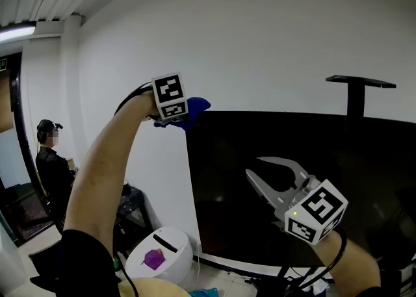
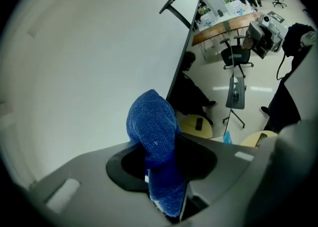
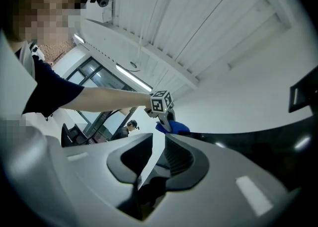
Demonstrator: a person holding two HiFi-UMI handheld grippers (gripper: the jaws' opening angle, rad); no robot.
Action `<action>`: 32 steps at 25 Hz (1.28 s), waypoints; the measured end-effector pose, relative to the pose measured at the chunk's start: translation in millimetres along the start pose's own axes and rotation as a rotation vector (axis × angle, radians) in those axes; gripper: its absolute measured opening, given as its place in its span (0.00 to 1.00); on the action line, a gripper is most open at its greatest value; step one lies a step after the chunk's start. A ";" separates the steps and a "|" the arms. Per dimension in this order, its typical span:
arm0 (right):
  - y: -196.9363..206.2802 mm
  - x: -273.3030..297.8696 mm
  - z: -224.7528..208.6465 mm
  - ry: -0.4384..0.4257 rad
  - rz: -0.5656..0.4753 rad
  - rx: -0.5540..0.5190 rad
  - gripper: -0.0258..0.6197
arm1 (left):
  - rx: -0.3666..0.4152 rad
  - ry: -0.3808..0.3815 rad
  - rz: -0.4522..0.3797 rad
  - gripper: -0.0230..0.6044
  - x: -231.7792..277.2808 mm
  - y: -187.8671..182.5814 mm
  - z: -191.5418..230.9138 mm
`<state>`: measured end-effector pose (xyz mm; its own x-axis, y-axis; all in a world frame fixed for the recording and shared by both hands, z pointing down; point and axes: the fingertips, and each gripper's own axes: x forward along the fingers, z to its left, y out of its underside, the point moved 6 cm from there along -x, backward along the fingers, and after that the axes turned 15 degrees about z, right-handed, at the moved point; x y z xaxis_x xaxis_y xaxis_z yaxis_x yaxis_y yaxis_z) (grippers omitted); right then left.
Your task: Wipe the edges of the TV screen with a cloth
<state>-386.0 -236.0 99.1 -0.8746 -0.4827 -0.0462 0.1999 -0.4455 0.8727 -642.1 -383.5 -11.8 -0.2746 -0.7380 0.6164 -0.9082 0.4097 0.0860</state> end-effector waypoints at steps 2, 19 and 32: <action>4.6 -10.7 -2.3 0.009 0.004 0.006 0.17 | 0.041 -0.005 0.061 0.24 -1.2 -6.5 -3.4; 12.0 -95.6 -60.5 0.100 0.041 -0.023 0.17 | 0.152 -0.062 0.043 0.24 -47.0 -130.8 -57.1; -6.1 -143.3 -101.5 0.133 0.088 -0.009 0.17 | 0.169 -0.037 0.014 0.24 -74.5 -212.0 -102.1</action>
<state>-217.1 -240.7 51.0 -0.7875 -0.6154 -0.0341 0.2779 -0.4039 0.8716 -396.9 -360.7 4.0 -0.2959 -0.7534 0.5872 -0.9436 0.3260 -0.0573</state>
